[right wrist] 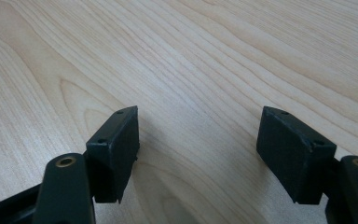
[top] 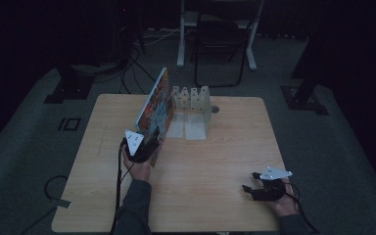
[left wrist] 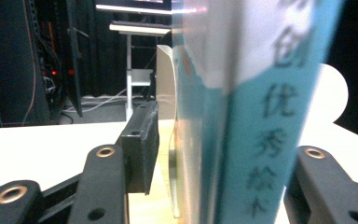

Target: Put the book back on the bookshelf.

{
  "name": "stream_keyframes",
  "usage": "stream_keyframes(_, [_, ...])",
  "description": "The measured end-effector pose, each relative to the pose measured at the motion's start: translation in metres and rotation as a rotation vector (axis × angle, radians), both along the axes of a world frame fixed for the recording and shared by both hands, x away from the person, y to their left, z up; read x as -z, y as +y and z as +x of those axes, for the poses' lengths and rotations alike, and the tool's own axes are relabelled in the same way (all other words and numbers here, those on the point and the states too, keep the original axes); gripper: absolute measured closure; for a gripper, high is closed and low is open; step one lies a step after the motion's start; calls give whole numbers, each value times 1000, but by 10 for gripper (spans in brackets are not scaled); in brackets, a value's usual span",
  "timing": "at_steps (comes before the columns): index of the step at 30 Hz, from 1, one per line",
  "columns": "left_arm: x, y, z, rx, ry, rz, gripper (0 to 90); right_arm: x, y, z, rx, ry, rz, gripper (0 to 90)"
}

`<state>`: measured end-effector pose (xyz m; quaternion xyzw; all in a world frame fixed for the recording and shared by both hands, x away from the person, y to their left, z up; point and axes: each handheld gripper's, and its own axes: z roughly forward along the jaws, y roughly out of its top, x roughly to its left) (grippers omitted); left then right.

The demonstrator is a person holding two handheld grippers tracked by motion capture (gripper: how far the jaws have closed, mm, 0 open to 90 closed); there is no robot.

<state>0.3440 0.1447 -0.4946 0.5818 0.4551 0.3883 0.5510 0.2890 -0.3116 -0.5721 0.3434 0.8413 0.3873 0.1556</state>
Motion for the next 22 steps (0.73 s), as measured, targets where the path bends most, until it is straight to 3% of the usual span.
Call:
stream_keyframes(9, [-4, 6, -12, 52, -13, -4, 422, 0, 0, 0, -1, 0, 0, 290])
stream_keyframes(17, [-5, 13, -23, 90, 27, 3, 407, 0, 0, 0, -1, 1, 0, 289])
stream_keyframes(22, [-6, 18, -31, 127, 59, -19, 408, 0, 0, 0, -3, 1, 1, 289])
